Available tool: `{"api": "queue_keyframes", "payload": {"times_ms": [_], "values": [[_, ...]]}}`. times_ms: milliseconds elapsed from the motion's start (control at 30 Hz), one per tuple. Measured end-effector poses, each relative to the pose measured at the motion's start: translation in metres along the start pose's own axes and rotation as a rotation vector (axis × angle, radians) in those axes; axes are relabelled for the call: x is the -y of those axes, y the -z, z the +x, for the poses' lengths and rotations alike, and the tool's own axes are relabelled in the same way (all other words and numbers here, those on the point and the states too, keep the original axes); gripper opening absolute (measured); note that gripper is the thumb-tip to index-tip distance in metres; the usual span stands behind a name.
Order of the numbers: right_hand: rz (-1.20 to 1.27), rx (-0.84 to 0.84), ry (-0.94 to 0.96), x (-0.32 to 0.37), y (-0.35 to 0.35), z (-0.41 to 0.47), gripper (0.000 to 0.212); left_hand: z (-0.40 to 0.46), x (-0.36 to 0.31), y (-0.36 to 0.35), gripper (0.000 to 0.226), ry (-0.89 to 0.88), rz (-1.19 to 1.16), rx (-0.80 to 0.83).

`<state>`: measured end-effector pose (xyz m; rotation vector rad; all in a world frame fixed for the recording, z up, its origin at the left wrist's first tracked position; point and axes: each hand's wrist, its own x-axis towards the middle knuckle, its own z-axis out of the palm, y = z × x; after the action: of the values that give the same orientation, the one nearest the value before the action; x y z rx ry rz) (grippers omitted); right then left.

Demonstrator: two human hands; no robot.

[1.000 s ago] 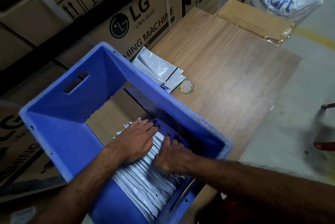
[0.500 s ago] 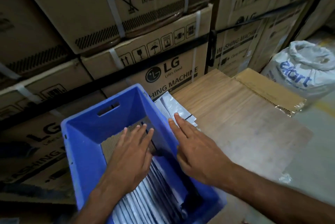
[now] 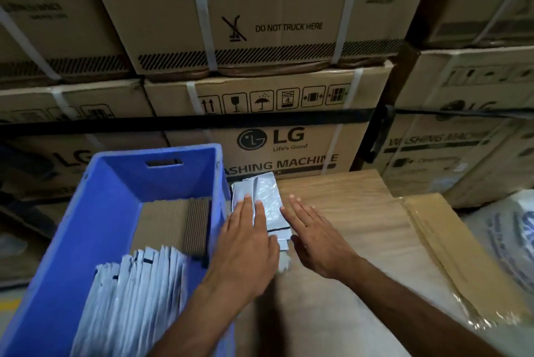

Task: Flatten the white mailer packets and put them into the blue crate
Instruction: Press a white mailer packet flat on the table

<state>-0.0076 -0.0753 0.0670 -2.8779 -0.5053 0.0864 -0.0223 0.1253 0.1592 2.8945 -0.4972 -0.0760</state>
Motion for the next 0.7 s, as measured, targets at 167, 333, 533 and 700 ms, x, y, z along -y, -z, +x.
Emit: {"api": "queue_keyframes", "payload": {"times_ms": [167,333,533,700], "values": [[-0.013,0.136,0.105,-0.066,-0.033,0.036,0.071,0.048,-0.036,-0.096,0.075,0.415,-0.080,0.180],[-0.020,0.196,0.194,-0.093,-0.061,0.096,0.075,0.101,-0.019,-0.176,0.078,0.734,-0.215,0.087],[-0.138,0.206,0.370,-0.096,-0.099,0.170,0.078,0.147,0.019,-0.253,0.073,0.795,-0.167,-0.031],[-0.161,0.165,0.450,-0.083,-0.117,0.198,0.067,0.141,0.032,-0.274,0.055,0.695,-0.073,-0.218]]}}
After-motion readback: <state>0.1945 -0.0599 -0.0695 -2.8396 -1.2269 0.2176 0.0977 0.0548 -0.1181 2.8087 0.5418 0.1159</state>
